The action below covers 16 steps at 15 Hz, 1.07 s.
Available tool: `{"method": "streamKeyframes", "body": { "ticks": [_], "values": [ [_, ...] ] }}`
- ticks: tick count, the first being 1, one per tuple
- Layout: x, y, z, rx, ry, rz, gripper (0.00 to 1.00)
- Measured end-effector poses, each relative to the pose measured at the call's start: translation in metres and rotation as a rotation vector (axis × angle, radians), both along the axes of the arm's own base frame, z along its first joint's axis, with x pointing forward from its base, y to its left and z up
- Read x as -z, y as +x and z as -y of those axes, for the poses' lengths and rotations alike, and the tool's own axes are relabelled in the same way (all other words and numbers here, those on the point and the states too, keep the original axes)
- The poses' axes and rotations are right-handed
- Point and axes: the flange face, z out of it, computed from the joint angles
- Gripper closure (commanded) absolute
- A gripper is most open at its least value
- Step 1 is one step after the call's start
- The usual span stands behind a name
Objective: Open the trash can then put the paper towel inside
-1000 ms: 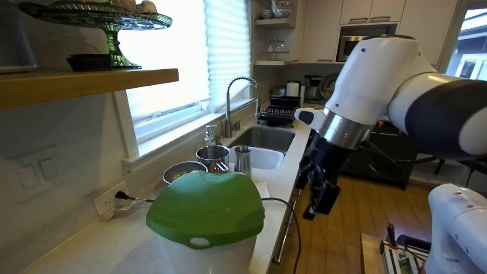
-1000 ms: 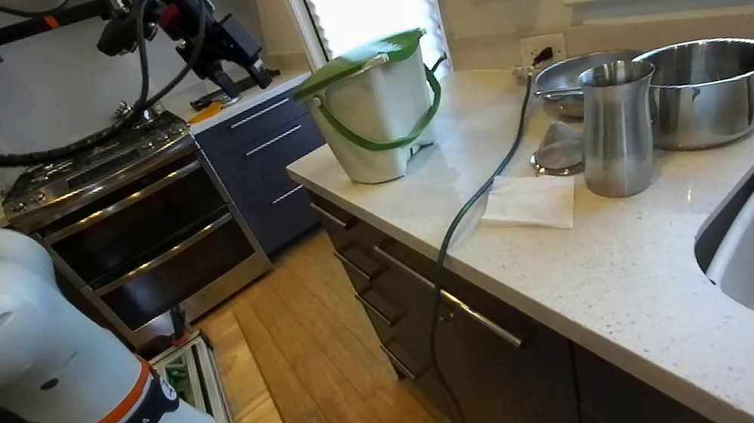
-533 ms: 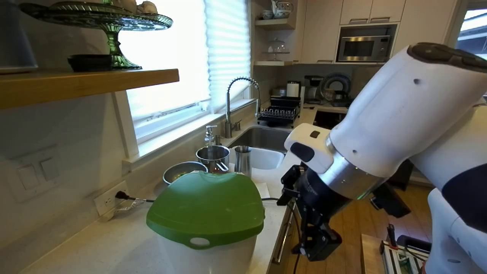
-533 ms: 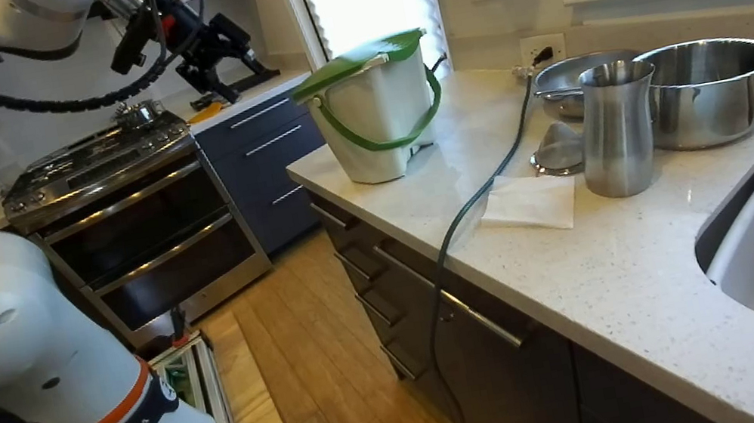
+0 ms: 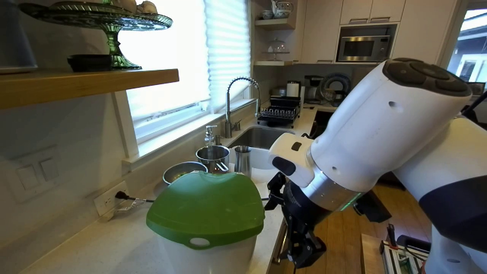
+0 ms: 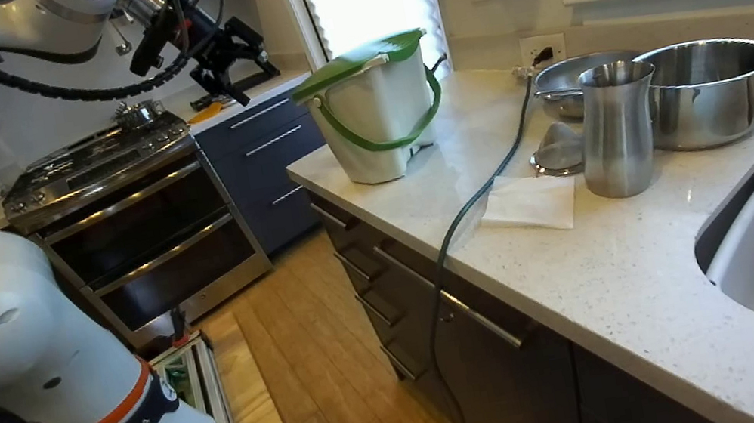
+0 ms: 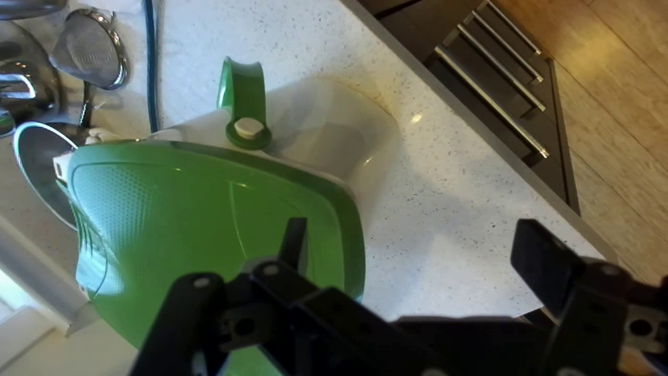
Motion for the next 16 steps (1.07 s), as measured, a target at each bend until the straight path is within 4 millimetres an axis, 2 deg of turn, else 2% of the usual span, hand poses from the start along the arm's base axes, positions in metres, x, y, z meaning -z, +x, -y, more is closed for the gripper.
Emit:
{"method": "streamKeyframes", "body": {
  "ticks": [4,7,16],
  "values": [
    [-0.002,0.0,-0.002,-0.042,-0.058,0.034,0.0],
    [0.0,0.006,-0.01,-0.097,-0.126,0.074,0.0],
    [0.036,0.041,-0.052,-0.183,-0.336,0.177,0.0]
  ]
}}
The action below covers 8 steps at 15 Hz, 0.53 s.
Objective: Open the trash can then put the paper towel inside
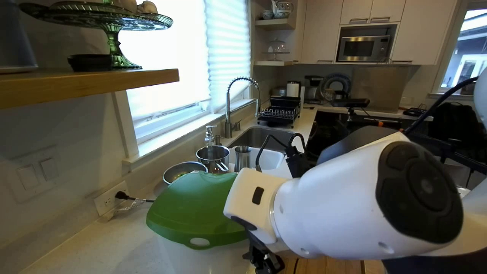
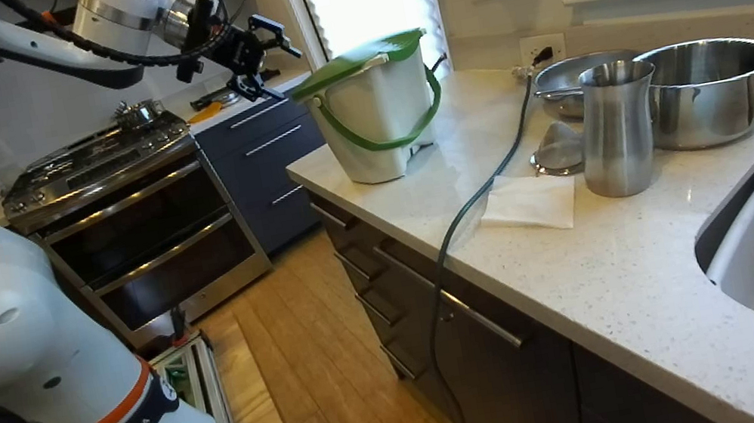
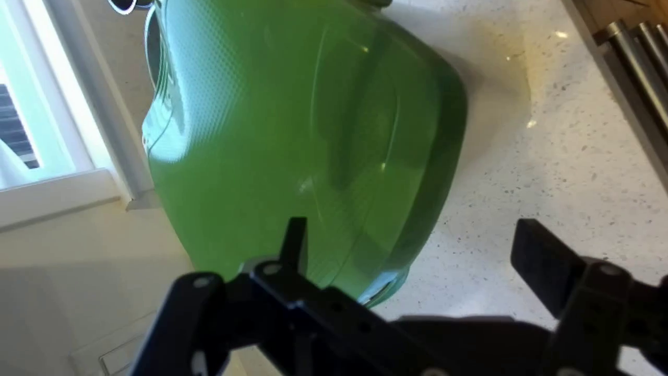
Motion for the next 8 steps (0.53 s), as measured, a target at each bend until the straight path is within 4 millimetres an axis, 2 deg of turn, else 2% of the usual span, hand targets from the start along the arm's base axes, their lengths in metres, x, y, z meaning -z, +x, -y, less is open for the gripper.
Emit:
{"method": "streamKeyframes", "body": {
  "ticks": [8],
  "values": [
    [0.023,0.034,-0.025,0.026,-0.08,0.045,0.0]
  ]
}}
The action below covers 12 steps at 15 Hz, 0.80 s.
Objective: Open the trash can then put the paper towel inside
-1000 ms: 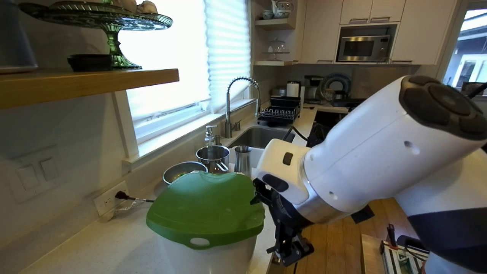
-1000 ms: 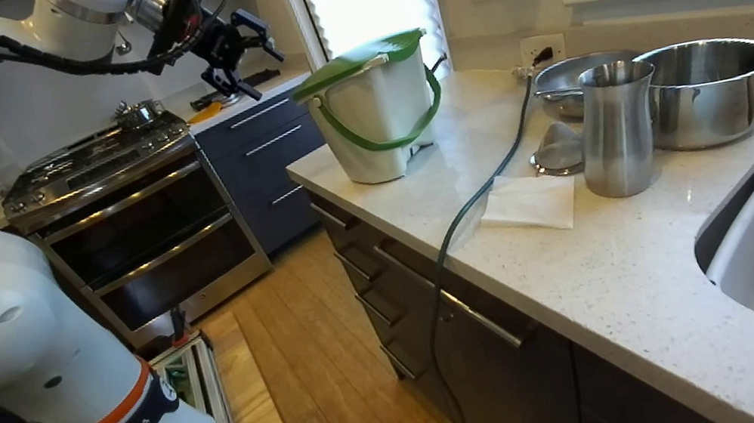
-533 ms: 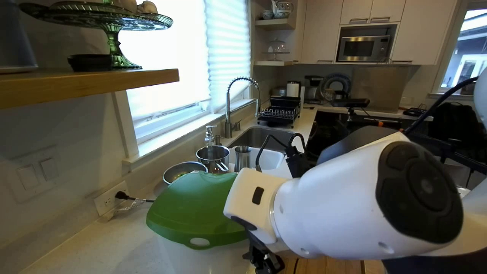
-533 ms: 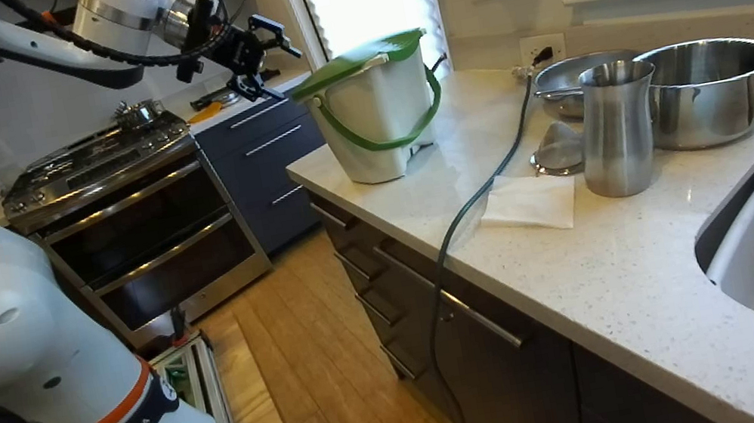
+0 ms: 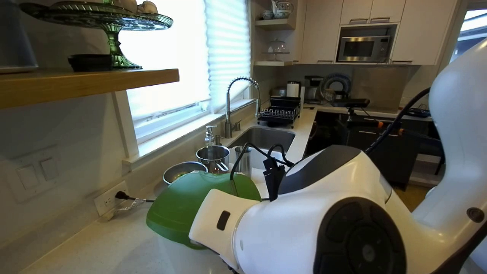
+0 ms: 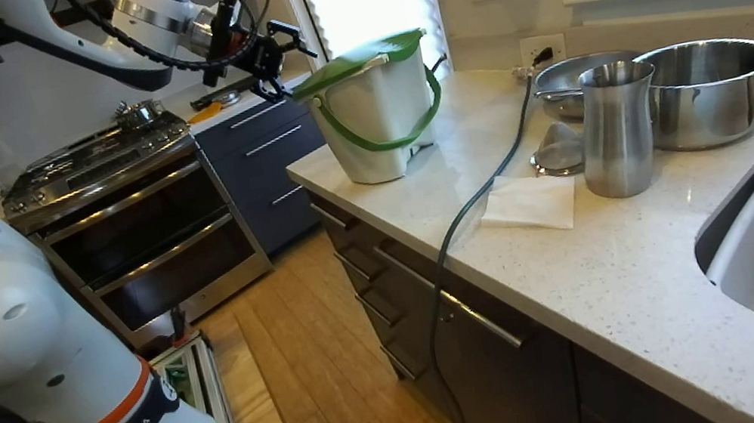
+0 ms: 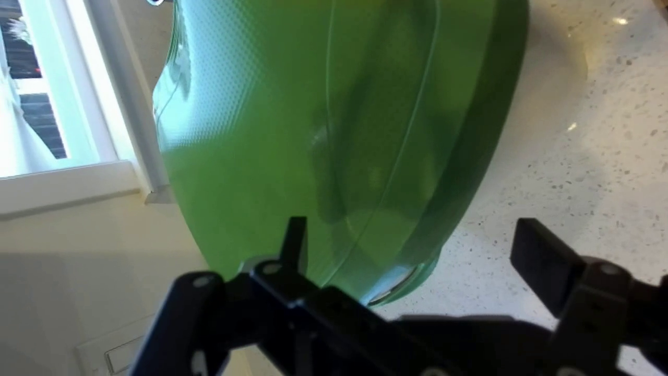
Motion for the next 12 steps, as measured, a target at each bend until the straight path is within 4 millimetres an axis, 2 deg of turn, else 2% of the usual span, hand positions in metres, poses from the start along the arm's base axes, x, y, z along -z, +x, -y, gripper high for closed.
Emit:
{"method": "streamKeyframes", "body": {
  "ticks": [5,12],
  "values": [
    [0.004,0.007,-0.012,0.021,-0.059,0.036,0.0],
    [0.007,0.017,-0.01,0.059,-0.111,0.062,0.0]
  ]
}}
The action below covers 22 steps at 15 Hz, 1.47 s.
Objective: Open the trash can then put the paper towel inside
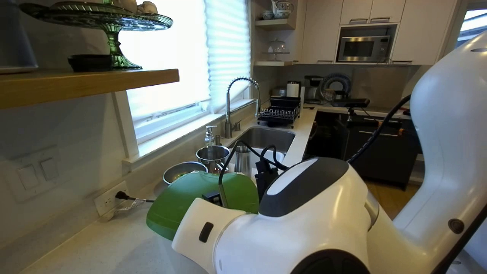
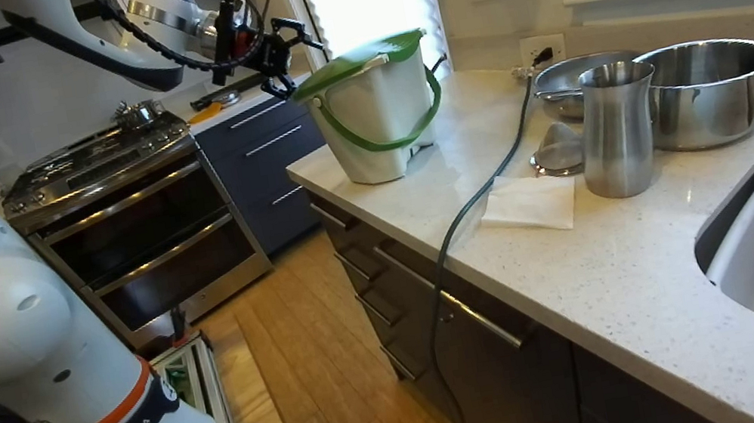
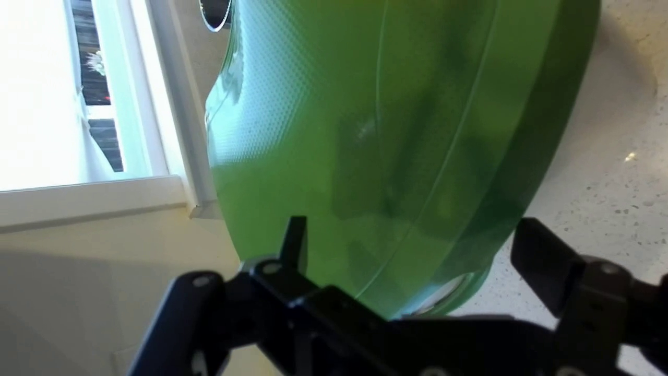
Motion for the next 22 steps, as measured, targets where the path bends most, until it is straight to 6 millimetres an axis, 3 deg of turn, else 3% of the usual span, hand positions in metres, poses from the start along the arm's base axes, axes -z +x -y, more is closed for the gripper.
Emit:
{"method": "streamKeyframes", "body": {
  "ticks": [10,17,22],
  "values": [
    [-0.007,0.002,0.003,0.028,-0.013,0.012,0.0],
    [-0.052,0.0,0.006,0.058,0.048,0.061,0.0],
    [-0.103,0.01,0.036,0.115,0.134,0.091,0.0]
  ]
}}
